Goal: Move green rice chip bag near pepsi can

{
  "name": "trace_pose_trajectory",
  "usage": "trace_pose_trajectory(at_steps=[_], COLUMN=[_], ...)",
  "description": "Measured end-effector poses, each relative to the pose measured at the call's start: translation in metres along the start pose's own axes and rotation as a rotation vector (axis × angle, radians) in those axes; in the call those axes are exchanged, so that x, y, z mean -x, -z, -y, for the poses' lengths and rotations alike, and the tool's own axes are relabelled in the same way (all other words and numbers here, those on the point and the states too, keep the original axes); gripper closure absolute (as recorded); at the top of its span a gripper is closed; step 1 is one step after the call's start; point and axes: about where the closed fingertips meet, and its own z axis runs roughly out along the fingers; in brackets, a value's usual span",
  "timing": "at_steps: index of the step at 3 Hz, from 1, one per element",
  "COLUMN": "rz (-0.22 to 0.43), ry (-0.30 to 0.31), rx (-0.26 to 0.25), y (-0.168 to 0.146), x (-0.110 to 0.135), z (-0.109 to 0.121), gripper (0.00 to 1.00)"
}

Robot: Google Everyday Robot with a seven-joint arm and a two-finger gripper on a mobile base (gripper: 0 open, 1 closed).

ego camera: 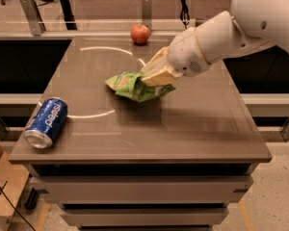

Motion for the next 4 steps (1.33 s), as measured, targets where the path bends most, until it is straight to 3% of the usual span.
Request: trace_pose_trajectory(at_steps=[1,2,4], rz=[0.108,0.188,0.220], ry=[-0.006,-0.021,-0.039], rx=[0.079,0.134,0.165], y=[-0.029,-0.047,-0.074], x=[0.026,0.045,0.053], z=[-0.031,-0.053,-0.070], gripper=[1.00,0.84,0.37])
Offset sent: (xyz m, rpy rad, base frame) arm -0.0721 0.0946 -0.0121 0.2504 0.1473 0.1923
